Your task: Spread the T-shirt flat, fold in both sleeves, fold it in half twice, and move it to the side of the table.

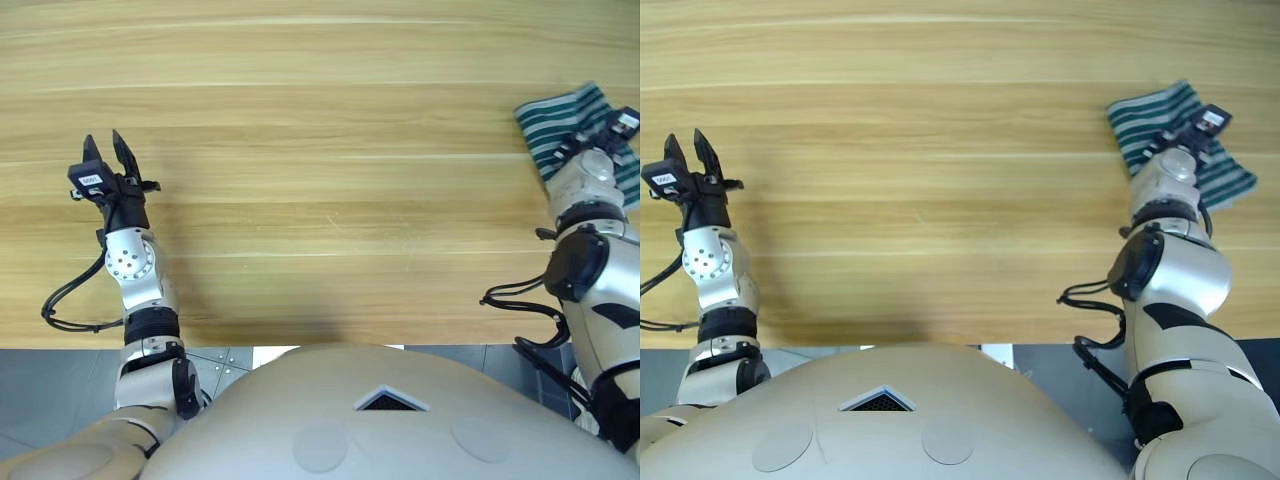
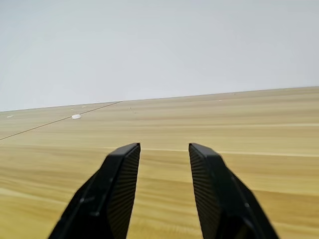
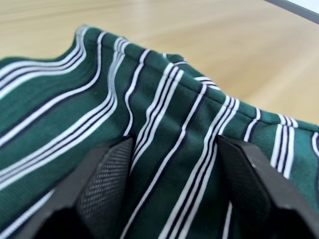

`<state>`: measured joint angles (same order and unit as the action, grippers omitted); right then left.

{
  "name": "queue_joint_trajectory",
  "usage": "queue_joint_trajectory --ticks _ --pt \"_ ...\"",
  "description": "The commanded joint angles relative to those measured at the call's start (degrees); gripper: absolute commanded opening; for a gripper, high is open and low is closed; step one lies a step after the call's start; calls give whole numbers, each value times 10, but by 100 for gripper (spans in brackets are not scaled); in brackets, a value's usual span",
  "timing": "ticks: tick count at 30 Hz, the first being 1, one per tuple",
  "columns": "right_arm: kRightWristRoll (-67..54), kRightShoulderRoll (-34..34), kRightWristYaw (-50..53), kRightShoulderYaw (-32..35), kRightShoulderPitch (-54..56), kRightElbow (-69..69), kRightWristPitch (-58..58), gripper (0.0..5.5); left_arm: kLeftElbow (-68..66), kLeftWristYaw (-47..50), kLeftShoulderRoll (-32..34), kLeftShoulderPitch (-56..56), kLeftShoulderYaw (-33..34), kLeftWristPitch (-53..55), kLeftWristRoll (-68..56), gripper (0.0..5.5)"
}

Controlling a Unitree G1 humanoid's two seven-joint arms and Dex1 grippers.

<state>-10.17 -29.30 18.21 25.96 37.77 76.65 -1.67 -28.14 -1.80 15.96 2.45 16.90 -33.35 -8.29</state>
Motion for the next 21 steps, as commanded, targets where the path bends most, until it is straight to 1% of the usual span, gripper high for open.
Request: queue_joint_trajectory --ticks 1,4,9,12,13,15,17,18,19,21 --pt "-13 -5 49 33 -33 15 18 300 6 6 -15 17 10 -1 -3 181" --pt "-10 -3 109 49 -31 14 8 300 11 15 -25 36 21 -11 -5 181" --pt "0 0 140 54 -19 11 -21 300 17 25 -30 45 38 -25 -2 181" --pt "61 -5 123 -6 16 -13 -131 300 46 -10 -33 26 18 -15 -20 181" --pt "77 20 89 -33 39 -33 -184 300 52 -1 -30 3 6 -6 5 181" --pt "102 77 28 -83 66 -56 -244 300 46 12 -25 -39 -15 8 46 181" --pt "149 162 -31 -161 67 -74 -282 300 19 31 -27 -90 -38 11 89 181" --pt "175 208 -46 -199 58 -78 -293 300 2 47 -31 -114 -51 5 115 181" --pt "207 247 -47 -240 42 -79 -302 300 -27 47 -44 -131 -56 0 111 181" --pt "260 283 -48 -303 5 -86 -320 305 -75 38 -56 -137 -76 -19 120 216"
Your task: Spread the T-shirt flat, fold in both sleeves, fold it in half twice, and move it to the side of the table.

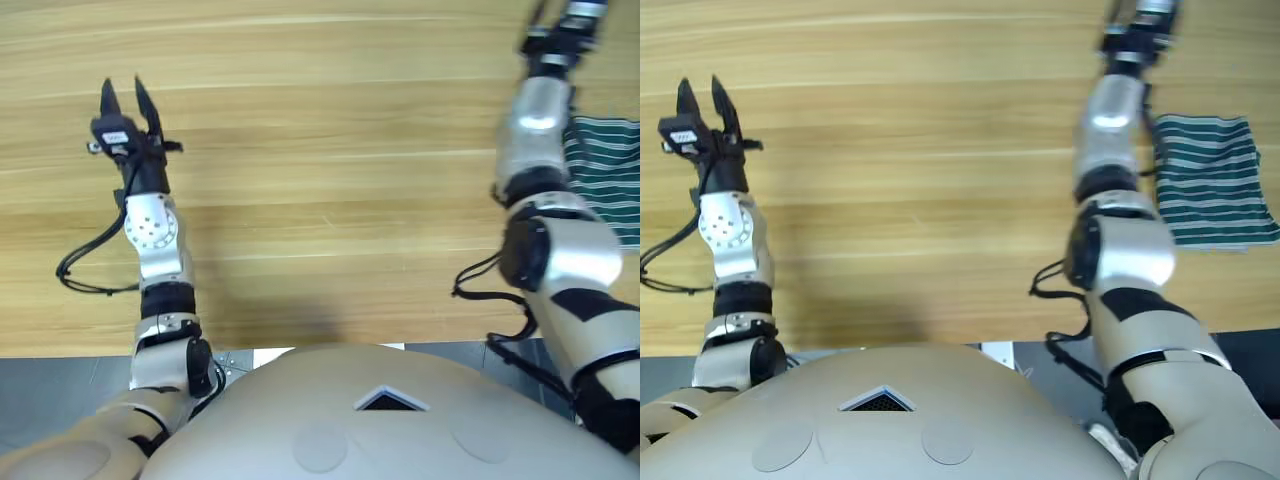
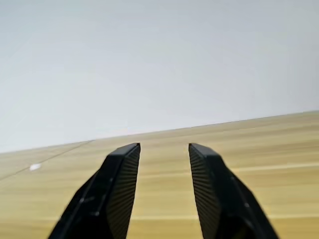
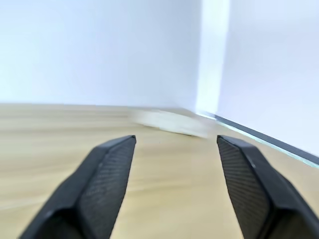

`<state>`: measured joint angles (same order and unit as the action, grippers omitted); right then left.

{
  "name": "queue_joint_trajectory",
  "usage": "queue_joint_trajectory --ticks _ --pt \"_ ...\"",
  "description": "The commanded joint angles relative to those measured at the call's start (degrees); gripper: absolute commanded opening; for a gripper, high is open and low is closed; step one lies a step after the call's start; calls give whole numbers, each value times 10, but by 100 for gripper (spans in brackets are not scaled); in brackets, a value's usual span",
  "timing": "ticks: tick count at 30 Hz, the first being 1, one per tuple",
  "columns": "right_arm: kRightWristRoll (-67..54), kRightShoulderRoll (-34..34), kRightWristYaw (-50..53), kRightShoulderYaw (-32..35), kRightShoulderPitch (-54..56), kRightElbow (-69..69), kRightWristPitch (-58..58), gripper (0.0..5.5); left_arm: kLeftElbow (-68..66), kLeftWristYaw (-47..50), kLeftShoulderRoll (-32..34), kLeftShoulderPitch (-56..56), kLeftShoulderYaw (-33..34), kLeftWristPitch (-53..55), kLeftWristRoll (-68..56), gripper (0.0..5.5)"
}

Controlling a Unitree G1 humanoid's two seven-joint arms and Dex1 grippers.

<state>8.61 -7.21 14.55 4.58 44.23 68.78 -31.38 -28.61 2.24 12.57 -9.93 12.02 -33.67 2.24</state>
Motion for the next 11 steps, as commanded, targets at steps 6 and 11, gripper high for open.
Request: queue_joint_trajectory --ticks 6,11 --pt "51 37 -36 -82 -121 -39 -35 305 -141 6 -33 -30 -45 -36 22 306" --pt "44 14 -36 -76 -144 -71 -42 305 -153 32 -36 -33 -35 -29 16 380"
